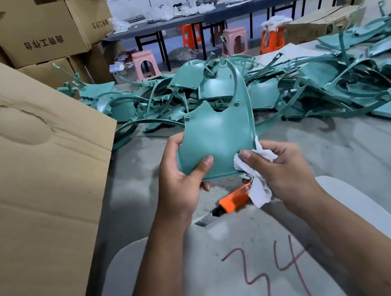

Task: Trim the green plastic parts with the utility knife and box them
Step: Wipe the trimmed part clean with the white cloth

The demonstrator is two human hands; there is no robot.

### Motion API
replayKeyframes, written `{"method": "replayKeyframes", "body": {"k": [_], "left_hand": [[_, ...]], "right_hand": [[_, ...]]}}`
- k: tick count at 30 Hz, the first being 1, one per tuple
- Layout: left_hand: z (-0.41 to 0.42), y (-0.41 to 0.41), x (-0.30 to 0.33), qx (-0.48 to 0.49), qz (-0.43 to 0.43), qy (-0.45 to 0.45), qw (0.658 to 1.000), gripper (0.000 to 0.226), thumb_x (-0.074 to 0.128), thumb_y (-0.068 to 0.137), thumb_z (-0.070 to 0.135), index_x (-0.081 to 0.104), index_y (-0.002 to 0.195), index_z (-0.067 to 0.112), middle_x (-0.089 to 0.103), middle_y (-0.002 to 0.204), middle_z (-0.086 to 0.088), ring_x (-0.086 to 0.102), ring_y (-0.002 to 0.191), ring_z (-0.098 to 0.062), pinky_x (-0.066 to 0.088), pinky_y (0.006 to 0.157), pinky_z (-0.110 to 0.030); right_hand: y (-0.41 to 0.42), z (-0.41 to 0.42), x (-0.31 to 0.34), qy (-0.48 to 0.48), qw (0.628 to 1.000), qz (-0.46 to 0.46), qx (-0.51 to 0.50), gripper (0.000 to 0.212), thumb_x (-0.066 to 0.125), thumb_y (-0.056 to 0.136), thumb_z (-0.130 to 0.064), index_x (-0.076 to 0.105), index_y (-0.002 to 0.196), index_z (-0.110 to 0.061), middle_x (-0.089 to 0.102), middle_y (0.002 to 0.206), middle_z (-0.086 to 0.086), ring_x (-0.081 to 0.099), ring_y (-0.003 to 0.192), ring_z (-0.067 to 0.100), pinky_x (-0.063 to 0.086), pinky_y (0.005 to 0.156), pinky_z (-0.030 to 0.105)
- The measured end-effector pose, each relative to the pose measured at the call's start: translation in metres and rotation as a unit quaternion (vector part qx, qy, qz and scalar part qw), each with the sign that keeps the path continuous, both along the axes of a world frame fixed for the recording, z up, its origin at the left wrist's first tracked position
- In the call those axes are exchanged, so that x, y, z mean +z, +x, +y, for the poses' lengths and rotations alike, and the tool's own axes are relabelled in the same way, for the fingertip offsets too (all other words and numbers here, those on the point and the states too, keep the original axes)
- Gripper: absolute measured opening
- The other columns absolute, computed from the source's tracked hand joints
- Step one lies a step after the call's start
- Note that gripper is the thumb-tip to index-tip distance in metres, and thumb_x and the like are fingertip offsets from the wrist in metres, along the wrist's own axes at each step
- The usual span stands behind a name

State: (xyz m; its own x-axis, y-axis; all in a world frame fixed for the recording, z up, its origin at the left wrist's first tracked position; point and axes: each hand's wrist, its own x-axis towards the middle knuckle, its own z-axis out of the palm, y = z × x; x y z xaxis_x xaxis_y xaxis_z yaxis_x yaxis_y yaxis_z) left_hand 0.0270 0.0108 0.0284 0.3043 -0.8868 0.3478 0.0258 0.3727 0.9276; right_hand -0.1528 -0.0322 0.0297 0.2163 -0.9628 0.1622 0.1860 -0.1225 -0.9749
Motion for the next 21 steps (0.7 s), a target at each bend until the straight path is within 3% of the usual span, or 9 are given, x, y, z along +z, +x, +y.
{"method": "replayKeyframes", "body": {"k": [5, 8, 11, 13, 15, 17, 19, 21], "left_hand": [[0.004, 0.011, 0.002, -0.054, -0.035, 0.025, 0.998, 0.04, 0.067, 0.093, -0.007, 0.055, 0.124, 0.014, 0.066, 0.095, 0.0, 0.056, 0.069, -0.012, 0.039, 0.041, -0.023], [0.01, 0.022, 0.001, -0.098, -0.051, 0.068, 0.992, 0.046, 0.067, 0.091, -0.01, 0.055, 0.129, 0.013, 0.065, 0.096, -0.003, 0.054, 0.063, -0.011, 0.038, 0.039, -0.021], [0.013, 0.028, 0.001, -0.136, -0.058, 0.094, 0.985, 0.046, 0.068, 0.09, -0.01, 0.056, 0.129, 0.012, 0.064, 0.094, -0.004, 0.054, 0.061, -0.009, 0.038, 0.038, -0.02], [0.01, 0.029, 0.002, -0.11, -0.064, 0.093, 0.987, 0.048, 0.071, 0.088, -0.009, 0.059, 0.128, 0.013, 0.066, 0.095, -0.004, 0.056, 0.06, -0.01, 0.039, 0.039, -0.021], [0.006, 0.027, 0.002, -0.045, -0.056, 0.073, 0.995, 0.049, 0.075, 0.085, -0.007, 0.06, 0.127, 0.014, 0.068, 0.098, -0.009, 0.06, 0.063, -0.013, 0.042, 0.04, -0.023], [0.002, 0.021, 0.001, 0.025, -0.057, 0.042, 0.997, 0.051, 0.081, 0.08, -0.004, 0.06, 0.121, 0.017, 0.072, 0.1, -0.009, 0.065, 0.065, -0.015, 0.045, 0.042, -0.025], [-0.002, 0.013, -0.001, 0.092, 0.023, 0.034, 0.995, 0.059, 0.087, 0.073, -0.002, 0.058, 0.118, 0.023, 0.076, 0.095, -0.006, 0.068, 0.067, -0.014, 0.048, 0.045, -0.024], [-0.005, 0.0, 0.0, 0.078, 0.175, 0.037, 0.981, 0.056, 0.087, 0.07, 0.008, 0.059, 0.117, 0.022, 0.078, 0.093, 0.0, 0.07, 0.077, -0.018, 0.052, 0.053, -0.025]], "right_hand": [[-0.004, 0.0, -0.002, -0.032, 0.999, 0.026, -0.031, 0.033, 0.072, 0.094, -0.007, 0.063, 0.082, 0.022, 0.051, 0.064, 0.007, 0.044, 0.05, 0.004, 0.037, 0.048, 0.013], [-0.009, -0.006, 0.002, -0.052, 0.994, 0.061, -0.071, 0.037, 0.072, 0.096, -0.023, 0.069, 0.078, 0.01, 0.061, 0.063, 0.008, 0.051, 0.054, 0.013, 0.037, 0.051, 0.021], [-0.01, -0.01, -0.002, -0.018, 0.995, 0.019, -0.097, 0.044, 0.073, 0.094, -0.033, 0.069, 0.083, 0.009, 0.066, 0.07, 0.018, 0.054, 0.06, 0.022, 0.041, 0.055, 0.032], [-0.007, -0.007, -0.004, -0.007, 0.995, 0.004, -0.094, 0.044, 0.074, 0.088, -0.038, 0.07, 0.087, 0.005, 0.07, 0.071, 0.012, 0.058, 0.059, 0.021, 0.046, 0.053, 0.029], [-0.002, -0.001, -0.005, 0.008, 0.999, -0.018, -0.028, 0.029, 0.073, 0.091, -0.029, 0.072, 0.098, -0.001, 0.076, 0.077, 0.009, 0.067, 0.061, 0.018, 0.054, 0.051, 0.028], [0.006, 0.008, -0.003, 0.02, 0.998, -0.04, 0.045, 0.017, 0.07, 0.094, -0.008, 0.068, 0.105, 0.005, 0.076, 0.082, 0.017, 0.07, 0.064, 0.016, 0.056, 0.054, 0.028], [0.011, 0.008, -0.003, 0.02, 0.997, -0.056, 0.039, 0.017, 0.069, 0.094, -0.001, 0.066, 0.106, 0.011, 0.076, 0.085, 0.019, 0.071, 0.068, 0.016, 0.058, 0.059, 0.028], [0.012, 0.005, -0.005, 0.016, 0.998, -0.062, -0.002, 0.01, 0.071, 0.094, -0.007, 0.07, 0.096, 0.003, 0.074, 0.071, 0.003, 0.066, 0.055, 0.009, 0.051, 0.049, 0.019]]}}
